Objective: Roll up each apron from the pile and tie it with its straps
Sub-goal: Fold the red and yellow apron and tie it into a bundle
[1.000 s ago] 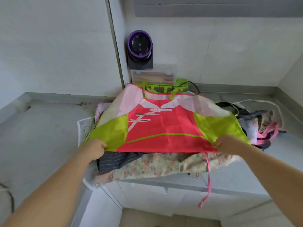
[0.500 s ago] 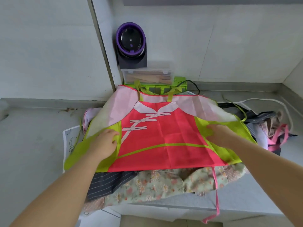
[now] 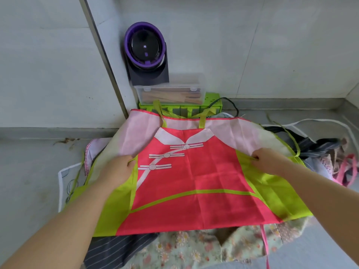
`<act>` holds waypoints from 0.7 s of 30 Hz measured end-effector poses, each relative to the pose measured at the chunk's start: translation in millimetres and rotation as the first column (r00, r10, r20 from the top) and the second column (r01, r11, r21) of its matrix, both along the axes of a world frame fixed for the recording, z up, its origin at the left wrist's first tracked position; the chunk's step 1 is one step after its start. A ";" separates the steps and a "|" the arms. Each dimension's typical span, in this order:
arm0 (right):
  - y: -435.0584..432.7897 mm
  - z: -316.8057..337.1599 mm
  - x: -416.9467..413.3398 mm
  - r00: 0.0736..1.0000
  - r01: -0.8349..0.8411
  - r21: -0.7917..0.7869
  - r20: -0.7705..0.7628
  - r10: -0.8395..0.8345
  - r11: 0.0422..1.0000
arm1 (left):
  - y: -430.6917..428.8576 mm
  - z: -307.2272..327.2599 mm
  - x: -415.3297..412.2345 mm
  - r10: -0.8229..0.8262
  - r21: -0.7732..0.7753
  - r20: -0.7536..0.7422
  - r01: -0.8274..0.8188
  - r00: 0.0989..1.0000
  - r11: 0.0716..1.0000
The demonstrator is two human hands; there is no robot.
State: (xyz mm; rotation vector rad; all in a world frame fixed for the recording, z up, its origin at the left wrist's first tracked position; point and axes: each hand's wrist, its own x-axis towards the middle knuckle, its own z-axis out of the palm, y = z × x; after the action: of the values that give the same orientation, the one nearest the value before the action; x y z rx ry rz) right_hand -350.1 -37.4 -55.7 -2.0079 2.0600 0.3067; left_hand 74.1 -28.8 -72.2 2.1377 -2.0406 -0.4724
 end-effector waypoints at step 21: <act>89.6 -14.9 1.0 0.945 0.073 -0.146 -0.306 -0.115 0.987 | 93.3 -20.3 -68.3 -0.200 -0.370 0.253 0.285 0.947 0.884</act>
State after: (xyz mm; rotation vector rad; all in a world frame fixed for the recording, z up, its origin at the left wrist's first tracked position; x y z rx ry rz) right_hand -349.1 52.2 -70.6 -2.0358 2.4190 0.5130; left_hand 5.8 64.5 -92.6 1.7550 -2.2866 0.1525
